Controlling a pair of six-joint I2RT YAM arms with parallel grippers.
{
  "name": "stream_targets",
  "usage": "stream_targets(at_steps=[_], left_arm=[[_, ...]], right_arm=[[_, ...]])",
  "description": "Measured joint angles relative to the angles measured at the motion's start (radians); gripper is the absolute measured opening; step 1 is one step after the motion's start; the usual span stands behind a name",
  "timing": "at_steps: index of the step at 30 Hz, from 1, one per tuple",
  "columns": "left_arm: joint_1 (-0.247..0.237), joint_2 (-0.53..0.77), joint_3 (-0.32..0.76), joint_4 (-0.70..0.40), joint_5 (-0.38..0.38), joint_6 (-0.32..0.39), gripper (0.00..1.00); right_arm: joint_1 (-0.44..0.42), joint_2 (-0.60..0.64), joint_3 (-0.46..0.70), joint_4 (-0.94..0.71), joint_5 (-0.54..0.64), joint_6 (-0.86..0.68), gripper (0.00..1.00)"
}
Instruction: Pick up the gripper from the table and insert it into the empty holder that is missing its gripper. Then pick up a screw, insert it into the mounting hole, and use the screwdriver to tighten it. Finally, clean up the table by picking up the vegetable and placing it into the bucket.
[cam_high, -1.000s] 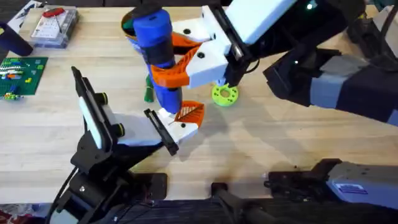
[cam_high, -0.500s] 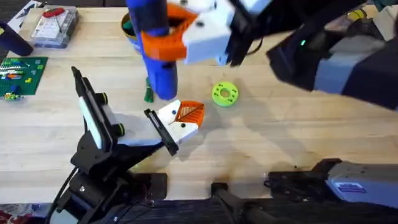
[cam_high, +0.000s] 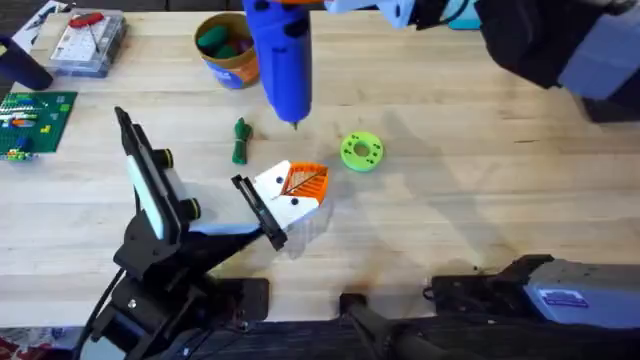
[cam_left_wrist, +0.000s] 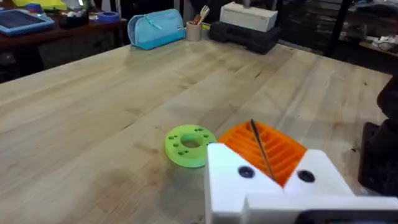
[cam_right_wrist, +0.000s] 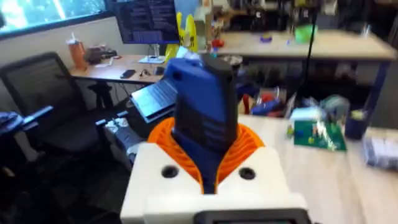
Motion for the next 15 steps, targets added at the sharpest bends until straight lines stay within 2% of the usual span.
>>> stream_targets(at_steps=[4, 8, 12, 15], left_arm=[[0.0, 0.0, 0.0, 0.002, 0.0, 0.0, 0.017], [0.0, 0.0, 0.0, 0.002, 0.0, 0.0, 0.017], [0.0, 0.0, 0.0, 0.002, 0.0, 0.0, 0.017], [0.0, 0.0, 0.0, 0.002, 0.0, 0.0, 0.017]], right_arm=[[-0.034, 0.0, 0.002, -0.272, 0.026, -0.125, 0.059], [-0.046, -0.001, 0.004, -0.613, 0.219, -0.311, 0.059], [-0.065, 0.008, 0.006, -0.768, 0.39, -0.476, 0.058], [-0.105, 0.009, 0.053, -0.972, 0.475, -0.584, 0.06]])
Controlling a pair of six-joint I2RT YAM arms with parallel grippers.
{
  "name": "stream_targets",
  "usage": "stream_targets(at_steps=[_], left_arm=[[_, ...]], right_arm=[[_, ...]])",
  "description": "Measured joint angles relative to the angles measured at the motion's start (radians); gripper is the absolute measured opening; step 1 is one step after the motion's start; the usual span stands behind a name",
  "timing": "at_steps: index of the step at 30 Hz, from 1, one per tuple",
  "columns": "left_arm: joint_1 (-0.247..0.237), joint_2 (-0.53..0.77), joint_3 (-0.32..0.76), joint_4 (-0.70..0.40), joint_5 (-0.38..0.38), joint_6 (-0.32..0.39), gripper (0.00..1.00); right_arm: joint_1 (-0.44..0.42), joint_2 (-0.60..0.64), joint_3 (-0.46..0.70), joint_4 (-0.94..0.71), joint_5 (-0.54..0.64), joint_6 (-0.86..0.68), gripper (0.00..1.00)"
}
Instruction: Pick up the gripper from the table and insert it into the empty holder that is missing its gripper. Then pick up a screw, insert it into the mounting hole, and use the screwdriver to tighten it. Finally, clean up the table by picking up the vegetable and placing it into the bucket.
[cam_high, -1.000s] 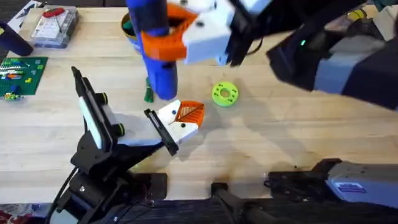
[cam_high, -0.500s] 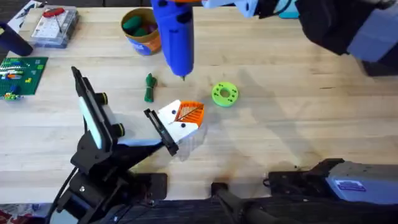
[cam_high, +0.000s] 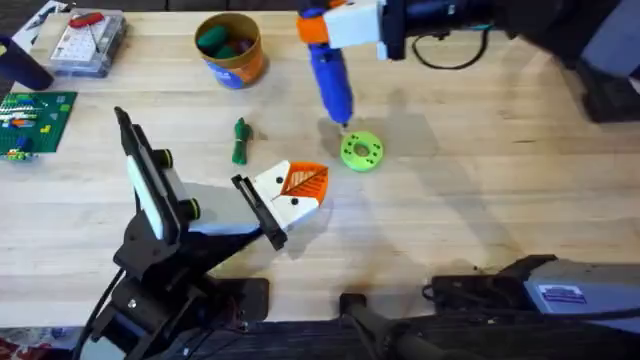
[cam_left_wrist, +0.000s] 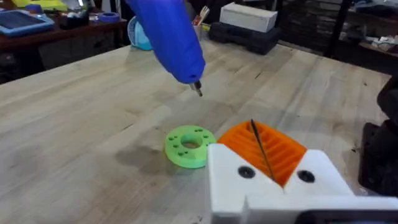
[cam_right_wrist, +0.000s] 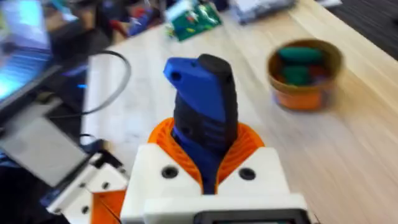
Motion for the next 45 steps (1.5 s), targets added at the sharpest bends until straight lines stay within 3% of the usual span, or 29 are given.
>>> stream_targets(at_steps=[3, 8, 17, 21, 31, 39, 45], left_arm=[[0.0, 0.0, 0.0, 0.0, 0.0, 0.0, 0.017], [0.0, 0.0, 0.0, 0.0, 0.0, 0.0, 0.017], [0.0, 0.0, 0.0, 0.0, 0.0, 0.0, 0.017], [0.0, 0.0, 0.0, 0.0, 0.0, 0.0, 0.017], [0.0, 0.0, 0.0, 0.0, -0.052, 0.0, 0.007], [0.0, 0.0, 0.0, -0.005, -0.139, 0.0, 0.007], [0.0, 0.0, 0.0, -0.014, -0.162, 0.0, 0.006]], right_arm=[[-0.032, 0.002, 0.094, -0.252, 0.13, -0.128, 0.059], [-0.037, 0.001, 0.251, -0.514, 0.39, -0.316, 0.059], [-0.043, 0.0, 0.294, -0.681, 0.827, -0.424, 0.06], [-0.062, 0.005, 0.294, -0.704, 0.943, -0.453, 0.059], [-0.147, 0.129, 0.267, -0.765, 1.04, -0.644, 0.058], [-0.152, 0.319, 0.133, -0.735, 1.045, -0.833, 0.056], [-0.152, 0.431, 0.12, -0.674, 1.048, -0.875, 0.055]])
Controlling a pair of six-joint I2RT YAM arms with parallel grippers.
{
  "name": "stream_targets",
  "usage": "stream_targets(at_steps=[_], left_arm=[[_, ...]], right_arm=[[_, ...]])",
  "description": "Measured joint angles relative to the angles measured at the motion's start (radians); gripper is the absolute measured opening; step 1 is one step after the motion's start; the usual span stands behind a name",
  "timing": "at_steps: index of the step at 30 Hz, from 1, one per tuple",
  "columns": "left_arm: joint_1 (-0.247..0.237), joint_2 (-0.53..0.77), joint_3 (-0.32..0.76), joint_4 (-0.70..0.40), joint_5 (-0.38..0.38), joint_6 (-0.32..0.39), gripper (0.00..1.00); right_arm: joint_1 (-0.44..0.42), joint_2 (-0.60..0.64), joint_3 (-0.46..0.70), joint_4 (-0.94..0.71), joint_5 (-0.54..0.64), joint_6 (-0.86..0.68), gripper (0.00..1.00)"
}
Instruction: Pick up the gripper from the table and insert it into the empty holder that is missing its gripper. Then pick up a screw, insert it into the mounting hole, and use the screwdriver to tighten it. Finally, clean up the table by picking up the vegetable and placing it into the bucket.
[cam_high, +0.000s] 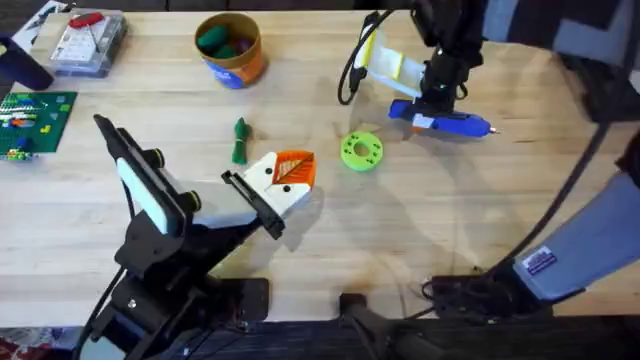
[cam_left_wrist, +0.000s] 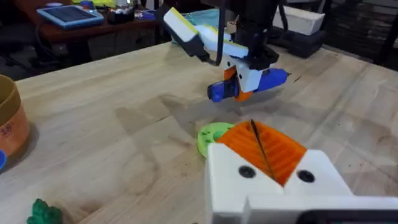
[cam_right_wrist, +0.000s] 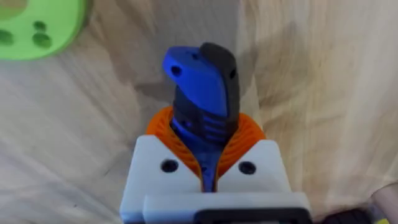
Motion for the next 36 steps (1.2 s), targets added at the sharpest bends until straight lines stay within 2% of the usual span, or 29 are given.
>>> stream_targets(at_steps=[6, 7, 8, 9, 12, 13, 14, 15, 16, 20, 23, 25, 27, 30, 36], left_arm=[[0.0, 0.0, 0.0, 0.0, -0.004, 0.0, 0.006], [0.0, 0.0, 0.0, 0.0, -0.004, 0.0, 0.006], [0.0, 0.0, 0.0, 0.0, -0.005, 0.0, 0.006], [0.0, 0.0, 0.0, 0.0, -0.007, 0.003, 0.048], [0.0, 0.0, 0.0, -0.001, -0.012, 0.002, 0.489], [0.0, 0.0, 0.0, -0.001, -0.014, 0.002, 0.647], [0.0, 0.0, 0.0, -0.001, -0.014, 0.002, 0.794], [0.0, 0.0, 0.0, -0.001, -0.014, -0.001, 0.914], [0.0, 0.0, 0.0, -0.001, -0.014, -0.002, 0.967], [0.0, 0.0, 0.0, 0.018, -0.021, 0.0, 0.986], [0.004, 0.0, 0.001, 0.05, -0.036, -0.001, 0.986], [0.017, 0.0, 0.005, 0.016, -0.047, -0.001, 0.986], [0.043, 0.002, 0.035, -0.074, -0.052, -0.002, 0.985], [0.097, 0.007, 0.137, -0.218, -0.074, -0.002, 0.985], [0.22, 0.091, 0.444, -0.419, -0.125, -0.001, 0.984]], right_arm=[[0.0, 0.053, -0.001, 0.026, 0.025, -0.011, 0.061], [0.0, 0.053, -0.001, 0.026, 0.027, -0.008, 0.12], [0.0, 0.053, -0.001, 0.025, 0.031, -0.008, 0.23], [0.0, 0.051, 0.0, 0.027, 0.037, -0.007, 0.371], [0.0, 0.044, 0.001, 0.036, 0.054, 0.002, 0.824], [0.0, 0.04, 0.001, 0.035, 0.057, 0.009, 0.935], [0.0, 0.037, 0.001, 0.03, 0.06, 0.02, 0.977], [0.0, 0.034, 0.001, 0.025, 0.062, 0.039, 0.99], [0.0, 0.029, 0.001, 0.022, 0.064, 0.062, 0.994], [0.0, -0.029, 0.002, -0.002, 0.066, 0.151, 0.997], [0.0, -0.124, 0.01, -0.037, 0.068, 0.215, 0.997], [0.0, -0.191, 0.027, -0.044, 0.069, 0.266, 0.997], [0.0, -0.257, 0.052, -0.043, 0.068, 0.333, 0.997], [0.0, -0.344, 0.091, -0.043, 0.068, 0.438, 0.997], [0.001, -0.464, 0.141, -0.051, 0.068, 0.695, 0.997]])
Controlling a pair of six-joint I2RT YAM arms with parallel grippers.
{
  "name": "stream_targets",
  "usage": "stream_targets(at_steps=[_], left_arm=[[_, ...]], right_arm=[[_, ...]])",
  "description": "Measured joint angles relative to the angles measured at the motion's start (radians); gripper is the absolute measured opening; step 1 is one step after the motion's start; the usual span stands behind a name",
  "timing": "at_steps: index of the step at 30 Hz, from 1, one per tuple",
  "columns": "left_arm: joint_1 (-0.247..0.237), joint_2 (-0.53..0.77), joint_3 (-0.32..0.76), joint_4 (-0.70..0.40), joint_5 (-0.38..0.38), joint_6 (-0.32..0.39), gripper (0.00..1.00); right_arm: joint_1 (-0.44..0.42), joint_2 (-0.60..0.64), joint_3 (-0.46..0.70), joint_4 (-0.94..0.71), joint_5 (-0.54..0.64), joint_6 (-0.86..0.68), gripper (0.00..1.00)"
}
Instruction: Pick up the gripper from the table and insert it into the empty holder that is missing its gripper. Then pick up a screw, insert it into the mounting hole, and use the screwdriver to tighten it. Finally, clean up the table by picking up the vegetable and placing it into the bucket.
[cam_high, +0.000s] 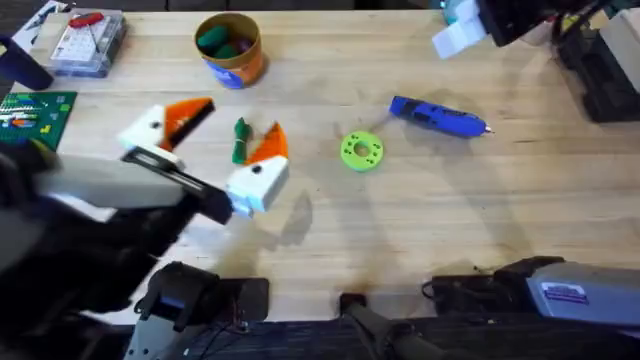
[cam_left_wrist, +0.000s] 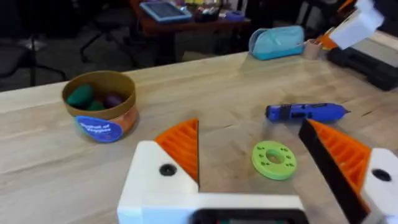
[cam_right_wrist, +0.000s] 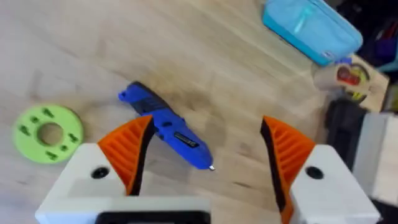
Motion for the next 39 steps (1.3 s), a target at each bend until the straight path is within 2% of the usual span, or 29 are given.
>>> stream_targets(at_steps=[5, 12, 16, 22, 27, 32, 36, 39], left_arm=[[0.08, 0.181, 0.22, -0.156, -0.012, 0.001, 0.985], [0.144, 0.507, 0.487, -0.43, -0.024, 0.026, 0.986], [0.198, 0.678, 0.572, -0.505, -0.036, 0.04, 0.985], [0.311, 0.923, 0.595, -0.499, -0.035, 0.097, 0.986], [0.361, 1.165, 0.596, -0.498, -0.002, 0.162, 0.986], [0.365, 1.365, 0.596, -0.453, -0.015, 0.186, 0.986], [0.334, 1.459, 0.596, -0.374, -0.024, 0.199, 0.986], [0.309, 1.498, 0.596, -0.356, -0.024, 0.205, 0.986]], right_arm=[[0.014, -0.106, 0.001, -0.063, -0.001, 0.22, 0.997], [0.049, -0.236, 0.002, -0.252, -0.004, 0.359, 0.997], [0.051, -0.255, -0.027, -0.272, -0.004, 0.431, 0.997], [0.051, -0.259, -0.155, -0.28, -0.004, 0.473, 0.997], [0.051, -0.259, -0.205, -0.281, -0.004, 0.504, 0.996], [0.051, -0.259, -0.206, -0.272, -0.004, 0.518, 0.997], [0.051, -0.259, -0.206, -0.271, -0.004, 0.525, 0.997], [0.051, -0.259, -0.206, -0.272, -0.004, 0.527, 0.997]])
